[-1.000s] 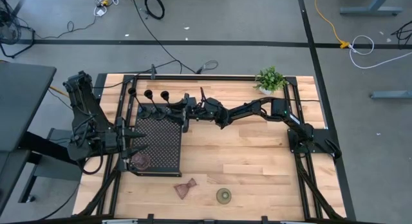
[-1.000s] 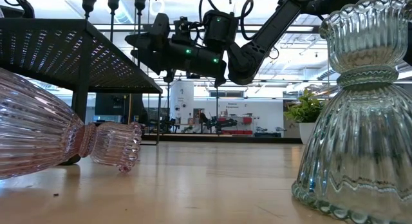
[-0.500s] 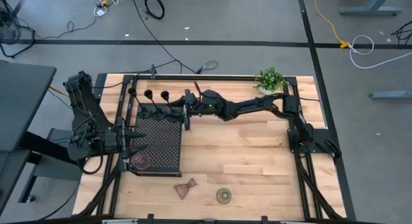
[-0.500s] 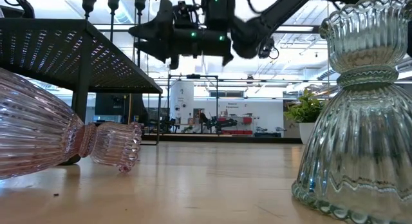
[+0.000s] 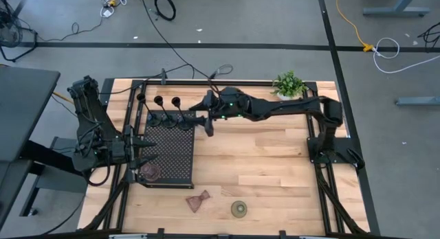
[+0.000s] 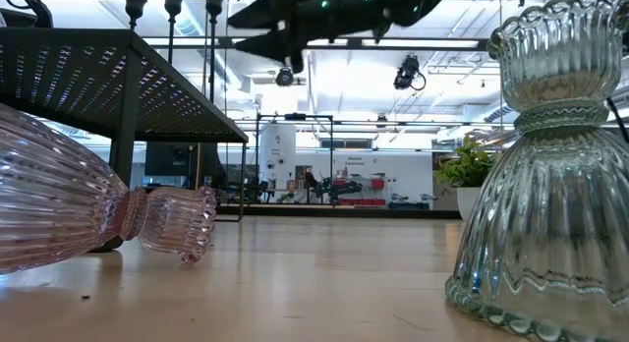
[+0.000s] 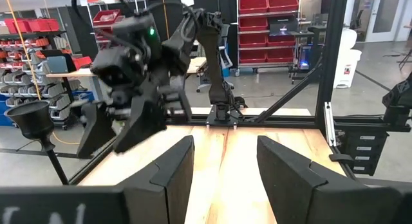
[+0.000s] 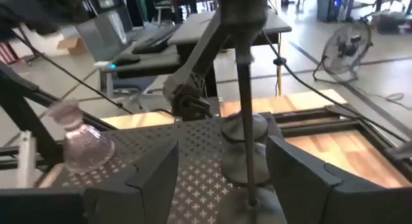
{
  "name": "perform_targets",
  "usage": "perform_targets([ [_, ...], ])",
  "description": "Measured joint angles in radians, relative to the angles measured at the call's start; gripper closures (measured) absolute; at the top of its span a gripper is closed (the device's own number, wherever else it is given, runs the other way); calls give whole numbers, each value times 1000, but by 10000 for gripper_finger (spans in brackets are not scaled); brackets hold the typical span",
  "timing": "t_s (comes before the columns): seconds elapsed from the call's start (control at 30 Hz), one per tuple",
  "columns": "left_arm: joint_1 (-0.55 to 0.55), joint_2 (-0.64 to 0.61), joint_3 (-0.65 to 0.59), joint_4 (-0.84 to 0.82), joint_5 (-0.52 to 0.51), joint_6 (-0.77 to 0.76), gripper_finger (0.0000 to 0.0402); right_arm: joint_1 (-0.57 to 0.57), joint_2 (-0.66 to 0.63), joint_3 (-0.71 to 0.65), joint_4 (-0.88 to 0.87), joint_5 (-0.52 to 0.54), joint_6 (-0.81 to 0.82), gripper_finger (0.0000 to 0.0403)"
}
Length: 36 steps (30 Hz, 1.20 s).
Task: Pick & Place candle stick holders
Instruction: Put the green glass candle holder on the shelf aligned with the pink glass candle holder
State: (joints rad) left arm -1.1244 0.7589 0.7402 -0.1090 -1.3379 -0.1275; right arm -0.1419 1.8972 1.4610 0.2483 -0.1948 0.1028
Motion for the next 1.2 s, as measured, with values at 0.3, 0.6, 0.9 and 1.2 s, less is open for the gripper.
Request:
perform_targets([
  [0.3,0,0,0,0,0,2,229,93,-69,0,-372,-72,179,170],
  [0.6,0,0,0,0,0,7,229,267,-67,0,-554,-104,348,170],
  [0.9,0,0,0,0,0,7,229,447,-67,0,-827,-32,636,170],
  [1.2,0,0,0,0,0,8,229,660,-82,0,-897,80,935,170],
])
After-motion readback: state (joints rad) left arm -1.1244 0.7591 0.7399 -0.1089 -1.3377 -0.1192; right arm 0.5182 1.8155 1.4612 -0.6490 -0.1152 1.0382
